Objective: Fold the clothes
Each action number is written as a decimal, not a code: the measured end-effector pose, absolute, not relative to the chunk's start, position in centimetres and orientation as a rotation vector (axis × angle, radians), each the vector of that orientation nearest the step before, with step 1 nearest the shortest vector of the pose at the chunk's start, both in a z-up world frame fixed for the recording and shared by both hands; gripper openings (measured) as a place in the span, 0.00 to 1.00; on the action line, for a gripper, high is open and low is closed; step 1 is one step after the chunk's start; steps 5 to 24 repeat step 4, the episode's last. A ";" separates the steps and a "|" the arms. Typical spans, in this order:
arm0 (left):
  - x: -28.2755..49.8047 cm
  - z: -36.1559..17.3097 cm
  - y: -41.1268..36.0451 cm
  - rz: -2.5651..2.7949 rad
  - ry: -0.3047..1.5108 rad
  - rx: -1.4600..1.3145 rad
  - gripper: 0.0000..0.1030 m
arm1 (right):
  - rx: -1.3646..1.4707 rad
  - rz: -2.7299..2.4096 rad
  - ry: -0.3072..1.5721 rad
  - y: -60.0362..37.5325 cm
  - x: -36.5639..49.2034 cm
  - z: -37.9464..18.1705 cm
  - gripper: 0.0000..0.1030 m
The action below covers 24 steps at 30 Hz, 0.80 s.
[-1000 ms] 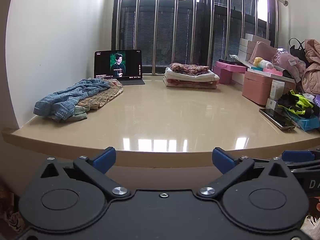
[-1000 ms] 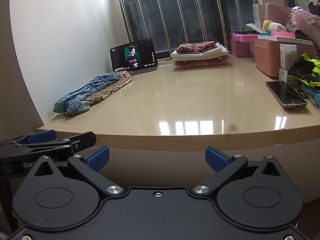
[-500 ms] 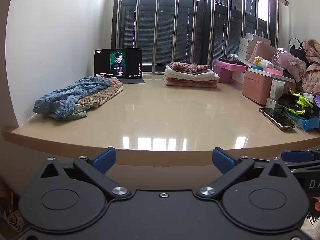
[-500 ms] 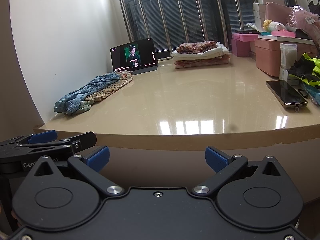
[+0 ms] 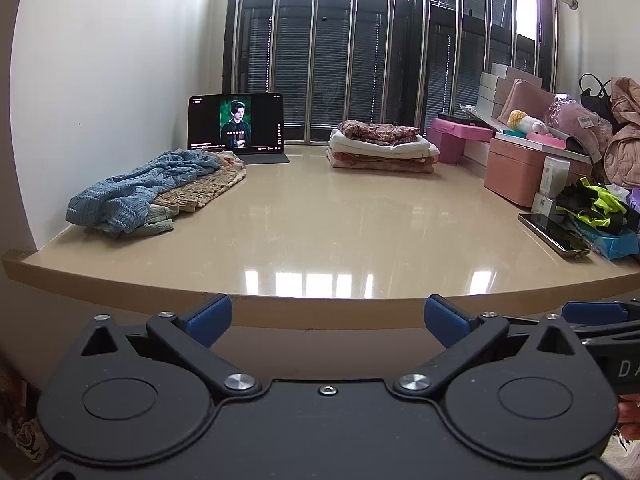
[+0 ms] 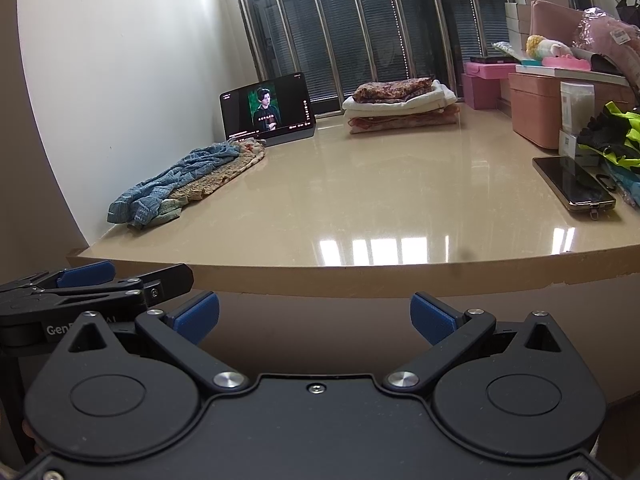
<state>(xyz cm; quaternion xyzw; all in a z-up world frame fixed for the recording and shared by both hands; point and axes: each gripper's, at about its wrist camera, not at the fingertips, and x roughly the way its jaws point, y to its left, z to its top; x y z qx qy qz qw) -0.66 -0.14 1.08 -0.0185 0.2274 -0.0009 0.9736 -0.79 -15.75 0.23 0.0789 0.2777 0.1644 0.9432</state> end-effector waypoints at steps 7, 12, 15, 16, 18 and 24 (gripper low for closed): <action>-0.8 1.1 -0.1 -0.002 0.454 -0.038 1.00 | 0.161 0.338 0.565 -15.8 -0.8 0.2 1.00; -0.8 1.1 -0.1 -0.002 0.454 -0.038 1.00 | 0.161 0.338 0.565 -15.8 -0.8 0.2 1.00; -0.8 1.1 -0.1 -0.002 0.454 -0.038 1.00 | 0.161 0.338 0.565 -15.8 -0.8 0.2 1.00; -0.8 1.1 -0.1 -0.002 0.454 -0.038 1.00 | 0.161 0.338 0.565 -15.8 -0.8 0.2 1.00; -0.8 1.1 -0.1 -0.002 0.454 -0.038 1.00 | 0.161 0.338 0.565 -15.8 -0.8 0.2 1.00; -0.8 1.1 -0.1 -0.002 0.454 -0.038 1.00 | 0.161 0.338 0.565 -15.8 -0.8 0.2 1.00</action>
